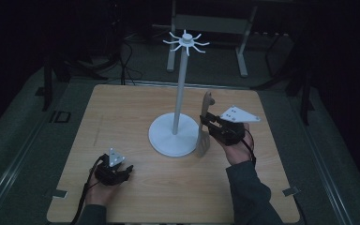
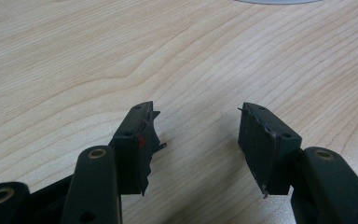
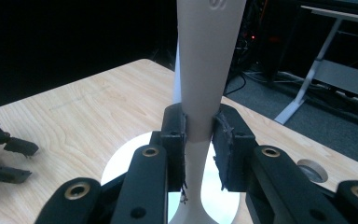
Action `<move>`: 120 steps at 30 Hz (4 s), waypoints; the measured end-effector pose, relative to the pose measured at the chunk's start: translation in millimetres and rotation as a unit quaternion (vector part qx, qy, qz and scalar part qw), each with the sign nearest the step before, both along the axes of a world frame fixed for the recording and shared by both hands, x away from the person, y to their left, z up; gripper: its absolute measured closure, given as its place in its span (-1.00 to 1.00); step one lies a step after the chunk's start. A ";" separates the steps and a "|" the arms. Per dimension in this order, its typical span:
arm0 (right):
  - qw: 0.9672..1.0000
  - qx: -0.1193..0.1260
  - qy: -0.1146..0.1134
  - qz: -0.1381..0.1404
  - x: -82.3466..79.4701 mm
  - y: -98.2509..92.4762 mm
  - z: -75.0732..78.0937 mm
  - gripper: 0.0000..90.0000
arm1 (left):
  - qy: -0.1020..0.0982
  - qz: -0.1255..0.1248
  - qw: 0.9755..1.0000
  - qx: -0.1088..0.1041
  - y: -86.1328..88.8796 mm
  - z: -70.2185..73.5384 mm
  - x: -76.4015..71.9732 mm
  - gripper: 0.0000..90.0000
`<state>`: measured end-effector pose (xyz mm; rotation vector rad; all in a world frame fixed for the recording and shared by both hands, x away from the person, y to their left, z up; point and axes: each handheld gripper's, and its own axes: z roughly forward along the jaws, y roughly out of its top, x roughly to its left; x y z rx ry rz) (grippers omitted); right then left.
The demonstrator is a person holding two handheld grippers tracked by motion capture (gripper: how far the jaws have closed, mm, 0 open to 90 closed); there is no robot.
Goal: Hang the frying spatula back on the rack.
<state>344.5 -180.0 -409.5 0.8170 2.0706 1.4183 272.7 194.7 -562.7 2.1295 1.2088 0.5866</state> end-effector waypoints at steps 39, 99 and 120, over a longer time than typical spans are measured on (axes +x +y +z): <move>0.999 0.012 -0.021 -0.030 20.6 3.6 62.3 0.66 | -0.001 0.004 1.000 -0.001 1.7 0.9 0.0 0.02; 1.000 0.016 0.002 -0.016 45.0 32.6 94.0 0.66 | -0.003 0.006 1.000 -0.002 3.0 1.1 0.9 0.02; 1.000 0.019 0.007 -0.018 49.0 36.9 93.4 0.66 | -0.003 0.006 1.000 -0.002 3.0 1.6 1.4 0.02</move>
